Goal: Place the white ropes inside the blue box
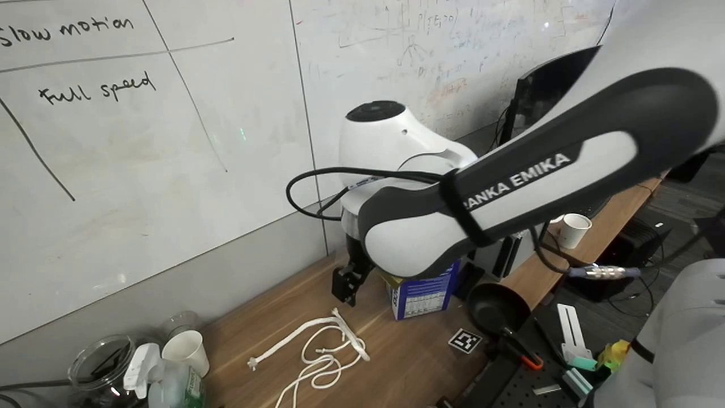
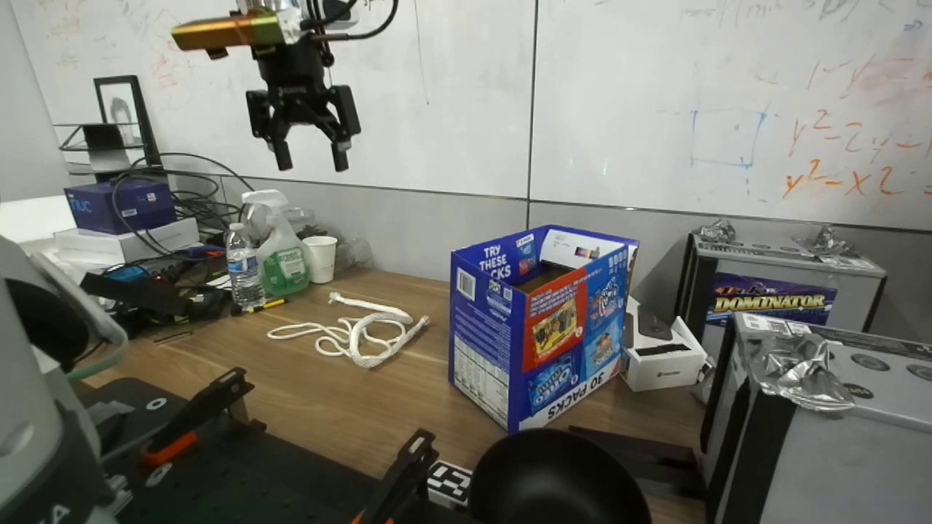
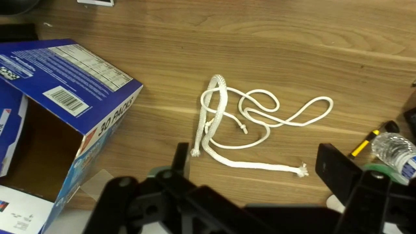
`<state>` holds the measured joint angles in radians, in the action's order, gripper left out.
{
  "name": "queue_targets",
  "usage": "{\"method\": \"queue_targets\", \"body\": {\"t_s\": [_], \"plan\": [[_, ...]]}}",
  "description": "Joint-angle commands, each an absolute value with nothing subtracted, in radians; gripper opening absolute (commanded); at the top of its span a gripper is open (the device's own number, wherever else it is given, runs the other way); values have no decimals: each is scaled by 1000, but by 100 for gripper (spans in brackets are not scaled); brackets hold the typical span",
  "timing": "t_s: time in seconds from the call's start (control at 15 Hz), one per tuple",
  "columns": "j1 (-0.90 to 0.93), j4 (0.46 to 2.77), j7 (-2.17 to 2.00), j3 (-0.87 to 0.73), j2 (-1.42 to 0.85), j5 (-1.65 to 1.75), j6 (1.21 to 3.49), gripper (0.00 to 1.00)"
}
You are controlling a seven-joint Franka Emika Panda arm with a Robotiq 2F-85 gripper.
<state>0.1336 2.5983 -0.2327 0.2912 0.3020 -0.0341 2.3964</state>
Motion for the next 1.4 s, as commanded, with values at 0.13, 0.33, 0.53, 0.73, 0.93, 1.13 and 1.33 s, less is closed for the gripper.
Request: {"method": "queue_targets", "body": {"t_s": [0.13, 0.33, 0.53, 0.73, 0.93, 1.13, 1.33], "plan": [[118, 2453, -303, 273, 14, 134, 2469, 100], [134, 2407, -330, 236, -106, 196, 2507, 100], [158, 2366, -341, 193, -211, 226, 2541, 100], [187, 2322, -336, 150, -311, 221, 2577, 100], [217, 2282, -329, 114, -395, 202, 2608, 100], [249, 2245, -332, 84, -472, 199, 2630, 100], [270, 2215, -322, 71, -529, 182, 2646, 100]]}}
